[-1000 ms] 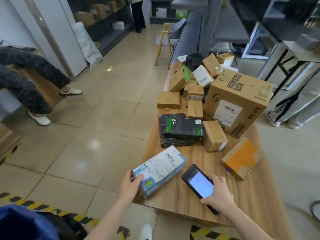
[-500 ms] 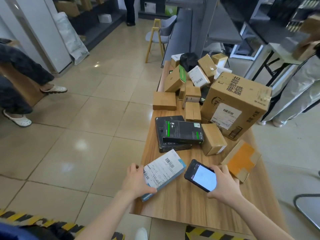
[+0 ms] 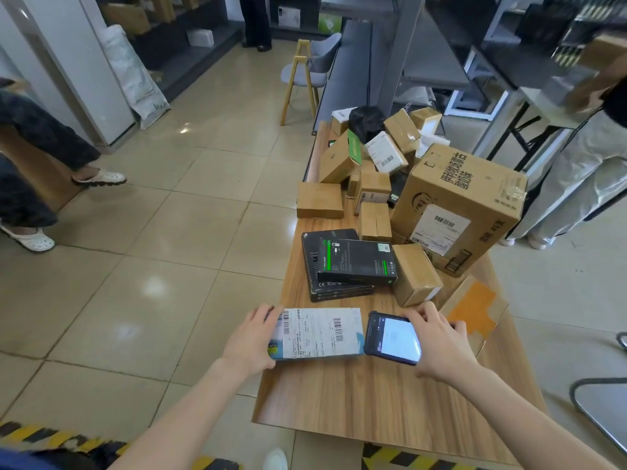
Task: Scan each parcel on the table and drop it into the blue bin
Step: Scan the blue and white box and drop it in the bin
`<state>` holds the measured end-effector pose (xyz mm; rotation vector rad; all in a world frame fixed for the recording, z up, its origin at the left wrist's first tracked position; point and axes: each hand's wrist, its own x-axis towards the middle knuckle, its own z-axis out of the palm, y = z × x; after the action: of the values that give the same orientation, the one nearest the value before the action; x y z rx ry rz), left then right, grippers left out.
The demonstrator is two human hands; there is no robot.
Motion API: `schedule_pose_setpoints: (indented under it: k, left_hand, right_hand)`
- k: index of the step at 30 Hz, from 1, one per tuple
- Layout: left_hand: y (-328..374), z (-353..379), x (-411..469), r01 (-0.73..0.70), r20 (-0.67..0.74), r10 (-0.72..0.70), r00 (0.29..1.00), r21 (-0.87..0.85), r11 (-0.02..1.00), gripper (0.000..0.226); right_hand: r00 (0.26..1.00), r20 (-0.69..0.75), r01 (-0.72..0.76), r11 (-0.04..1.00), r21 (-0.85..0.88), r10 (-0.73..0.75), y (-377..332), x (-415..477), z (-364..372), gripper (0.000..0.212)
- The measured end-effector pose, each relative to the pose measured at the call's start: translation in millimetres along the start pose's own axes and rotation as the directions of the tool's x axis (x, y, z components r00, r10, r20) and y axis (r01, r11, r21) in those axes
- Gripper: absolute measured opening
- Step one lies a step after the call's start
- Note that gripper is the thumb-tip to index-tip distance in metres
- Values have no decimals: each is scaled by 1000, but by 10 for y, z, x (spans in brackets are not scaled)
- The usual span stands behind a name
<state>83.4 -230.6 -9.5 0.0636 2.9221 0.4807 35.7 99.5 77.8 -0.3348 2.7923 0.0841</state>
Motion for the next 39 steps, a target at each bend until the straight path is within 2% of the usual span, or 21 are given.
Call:
schedule_pose_setpoints:
  k: [9,16,19,23,27,30,34,36,39]
  left_hand:
    - [-27,-98,57,-46,-30,49,998,97,994,106]
    - [-39,-122,36,-59,-39,64,997,104,993,106]
    - [-38,-132,2,-63,-49,68,996,108,992,106]
    - [-71,-125,-141,-55,-70,58,996,38,998,103]
    - [-198,-111,-428,15,-109,-23,994,-70,997,95]
    - [-335,-128,-824,124,-156,-142,977,-120,985,91]
    - [-475,-172,-1592,323,-247,-354,902,-159,933,90]
    - [-509,-153,-2062,428,-295,-477,828,-219,877,89]
    - [-539,-73,-2819,570,-318,-659,681,-335,750,81]
  right_hand:
    - [1000,-19,-2,996,-92,1,17,-23,-18,104]
    - [999,-38,0,997,-72,-2,39,-89,6,105]
    - [999,-32,-2,1000,-22,2,45,-123,9,106]
    - [1000,-26,-9,992,127,12,-2,-148,51,103]
    - [1000,2,-4,966,258,4,-216,-108,192,98]
    - [997,32,58,952,299,-71,-486,-63,322,99]
    - [976,41,187,915,359,-215,-959,-33,439,100]
    - [953,53,261,897,357,-299,-1220,-46,437,99]
    - [893,66,378,823,424,-445,-1646,-143,458,97]
